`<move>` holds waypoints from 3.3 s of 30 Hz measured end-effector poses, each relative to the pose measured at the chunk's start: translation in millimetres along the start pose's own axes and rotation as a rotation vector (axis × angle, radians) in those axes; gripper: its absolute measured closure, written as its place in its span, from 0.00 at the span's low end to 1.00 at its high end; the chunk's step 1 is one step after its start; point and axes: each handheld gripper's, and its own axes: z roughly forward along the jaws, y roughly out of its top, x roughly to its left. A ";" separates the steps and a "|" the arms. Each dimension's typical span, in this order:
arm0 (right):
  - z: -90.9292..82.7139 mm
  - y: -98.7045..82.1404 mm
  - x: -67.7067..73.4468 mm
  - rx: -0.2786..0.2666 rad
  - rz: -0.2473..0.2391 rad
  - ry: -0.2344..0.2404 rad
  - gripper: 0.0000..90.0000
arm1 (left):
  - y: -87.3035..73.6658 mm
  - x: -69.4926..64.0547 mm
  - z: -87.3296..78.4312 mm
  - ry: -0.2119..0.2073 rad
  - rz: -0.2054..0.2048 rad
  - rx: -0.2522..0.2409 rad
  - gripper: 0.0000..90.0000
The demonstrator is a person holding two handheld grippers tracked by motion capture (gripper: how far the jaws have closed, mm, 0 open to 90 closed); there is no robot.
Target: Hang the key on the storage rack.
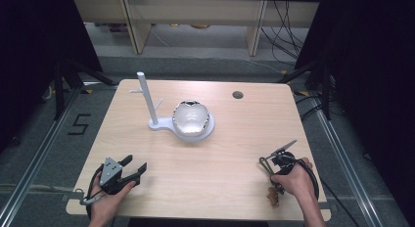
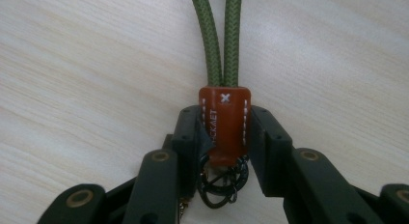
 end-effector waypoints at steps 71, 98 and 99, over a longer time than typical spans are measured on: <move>0.0 -38.4 41.8 -0.892 -0.035 0.155 0.75 | -0.1 -0.5 -0.1 0.009 0.002 -0.004 0.39; -3.8 -36.1 58.8 -1.034 -0.075 0.168 0.75 | -0.4 -0.4 -0.8 0.014 -0.011 -0.007 0.39; -3.8 -36.1 58.8 -1.034 -0.075 0.168 0.75 | -0.4 -0.4 -0.8 0.014 -0.011 -0.007 0.39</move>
